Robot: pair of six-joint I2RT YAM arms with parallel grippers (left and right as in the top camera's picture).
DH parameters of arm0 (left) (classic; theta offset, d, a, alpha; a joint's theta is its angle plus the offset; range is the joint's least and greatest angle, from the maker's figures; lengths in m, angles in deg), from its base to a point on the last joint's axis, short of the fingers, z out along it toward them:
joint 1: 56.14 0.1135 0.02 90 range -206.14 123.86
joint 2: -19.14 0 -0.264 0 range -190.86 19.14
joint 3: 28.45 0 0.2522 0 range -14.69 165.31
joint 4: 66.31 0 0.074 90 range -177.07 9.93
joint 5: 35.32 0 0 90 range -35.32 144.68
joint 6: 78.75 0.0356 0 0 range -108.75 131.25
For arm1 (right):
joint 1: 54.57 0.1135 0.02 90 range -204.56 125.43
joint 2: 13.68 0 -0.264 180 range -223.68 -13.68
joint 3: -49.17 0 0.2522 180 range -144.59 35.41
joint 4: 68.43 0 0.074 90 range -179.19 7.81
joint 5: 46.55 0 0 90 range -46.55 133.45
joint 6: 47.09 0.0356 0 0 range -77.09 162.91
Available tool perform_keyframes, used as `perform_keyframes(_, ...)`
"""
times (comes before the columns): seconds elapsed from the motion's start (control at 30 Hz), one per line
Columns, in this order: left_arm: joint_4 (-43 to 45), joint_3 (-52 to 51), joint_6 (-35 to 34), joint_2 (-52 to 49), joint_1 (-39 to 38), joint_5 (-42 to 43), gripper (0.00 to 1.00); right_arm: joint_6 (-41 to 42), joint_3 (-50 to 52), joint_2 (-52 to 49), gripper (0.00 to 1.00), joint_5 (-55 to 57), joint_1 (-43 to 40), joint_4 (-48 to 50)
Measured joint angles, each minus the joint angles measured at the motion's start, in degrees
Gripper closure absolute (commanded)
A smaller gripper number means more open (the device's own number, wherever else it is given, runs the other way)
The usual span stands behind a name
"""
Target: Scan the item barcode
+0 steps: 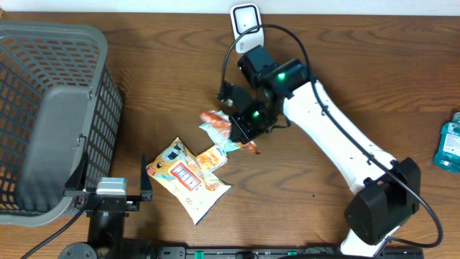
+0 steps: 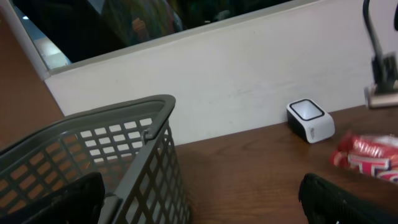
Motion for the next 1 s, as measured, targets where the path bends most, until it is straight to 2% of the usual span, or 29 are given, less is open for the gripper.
perform_keyframes(0.17,0.0,0.0,0.0,0.0,0.0,0.0,0.00,23.5,7.6,0.0,0.99,30.1,0.7,5.2)
perform_keyframes(0.27,0.0,0.0,0.0,0.0,0.0,0.0,0.00,31.2,13.6,-0.2,0.99,38.4,0.7,11.5)
perform_keyframes(0.4,0.0,0.0,0.0,0.0,0.0,0.0,0.00,35.3,18.6,-0.3,0.99,44.5,0.7,15.8)
perform_keyframes(0.6,0.0,0.0,0.0,0.0,0.0,0.0,0.00,38.0,19.4,-0.3,0.99,52.4,1.4,18.3)
perform_keyframes(0.8,0.0,0.0,0.0,0.0,0.0,0.0,0.00,42.6,19.4,-0.3,0.98,55.3,1.8,18.4)
perform_keyframes(1.0,0.0,0.0,0.0,0.0,0.0,0.0,0.00,51.0,19.4,-0.3,0.99,59.3,1.8,15.5)
